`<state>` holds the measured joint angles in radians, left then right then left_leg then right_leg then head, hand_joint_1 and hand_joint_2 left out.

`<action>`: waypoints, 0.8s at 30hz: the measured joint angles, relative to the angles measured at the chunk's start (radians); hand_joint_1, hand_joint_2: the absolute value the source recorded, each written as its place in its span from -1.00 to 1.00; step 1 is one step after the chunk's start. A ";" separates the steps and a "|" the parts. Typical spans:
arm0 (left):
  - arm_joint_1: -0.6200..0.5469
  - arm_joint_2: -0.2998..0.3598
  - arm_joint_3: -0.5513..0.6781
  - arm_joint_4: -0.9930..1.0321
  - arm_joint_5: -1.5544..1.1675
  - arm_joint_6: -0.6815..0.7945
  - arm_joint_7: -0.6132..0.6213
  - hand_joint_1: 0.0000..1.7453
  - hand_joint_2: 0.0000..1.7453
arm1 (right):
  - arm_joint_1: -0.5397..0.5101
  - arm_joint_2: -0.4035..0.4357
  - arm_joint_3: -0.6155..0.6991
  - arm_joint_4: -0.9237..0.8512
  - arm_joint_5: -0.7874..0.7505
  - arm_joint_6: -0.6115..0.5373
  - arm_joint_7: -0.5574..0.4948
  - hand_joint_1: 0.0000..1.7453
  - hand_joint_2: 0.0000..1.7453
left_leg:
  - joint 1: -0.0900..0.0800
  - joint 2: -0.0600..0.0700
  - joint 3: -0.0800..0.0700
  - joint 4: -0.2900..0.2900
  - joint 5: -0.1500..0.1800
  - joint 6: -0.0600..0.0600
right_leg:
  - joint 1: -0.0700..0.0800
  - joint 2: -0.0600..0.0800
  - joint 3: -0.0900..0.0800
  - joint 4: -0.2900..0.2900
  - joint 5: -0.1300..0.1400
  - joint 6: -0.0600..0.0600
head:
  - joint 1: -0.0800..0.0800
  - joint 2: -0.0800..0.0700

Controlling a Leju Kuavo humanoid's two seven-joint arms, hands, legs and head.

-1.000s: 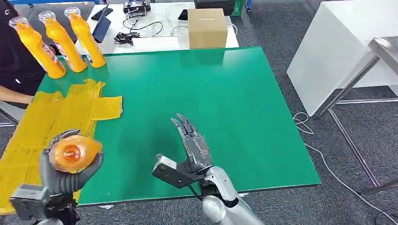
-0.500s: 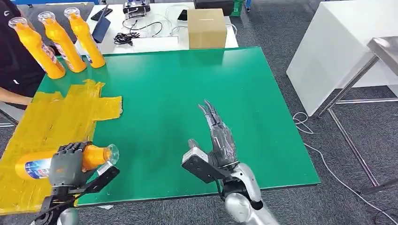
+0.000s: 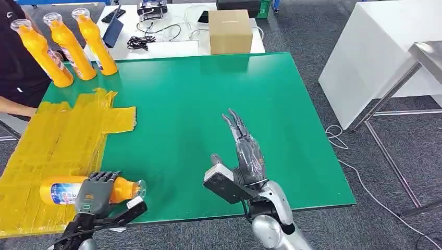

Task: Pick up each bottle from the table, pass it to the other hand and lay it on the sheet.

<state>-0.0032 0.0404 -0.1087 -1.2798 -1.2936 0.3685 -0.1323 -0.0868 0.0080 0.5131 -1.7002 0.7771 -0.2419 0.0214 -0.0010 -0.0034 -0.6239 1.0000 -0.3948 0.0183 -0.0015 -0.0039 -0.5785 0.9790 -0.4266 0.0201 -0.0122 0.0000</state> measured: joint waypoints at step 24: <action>0.035 -0.102 0.062 -0.154 0.586 0.212 -0.236 -1.00 -1.00 | 0.071 0.002 -0.016 -0.011 0.013 -0.061 -0.037 -1.00 -1.00 | 0.000 0.000 0.000 0.000 0.000 0.000 | 0.000 0.000 0.000 0.000 0.000 0.000 | 0.000 0.000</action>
<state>0.0316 -0.0615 -0.0469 -1.4341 -0.7074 0.5804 -0.3680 -0.0162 0.0099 0.4974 -1.7117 0.7904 -0.3026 -0.0161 -0.0014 -0.0039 -0.6242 1.0001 -0.3949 0.0184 -0.0015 -0.0041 -0.5785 0.9789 -0.4267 0.0202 -0.0122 0.0000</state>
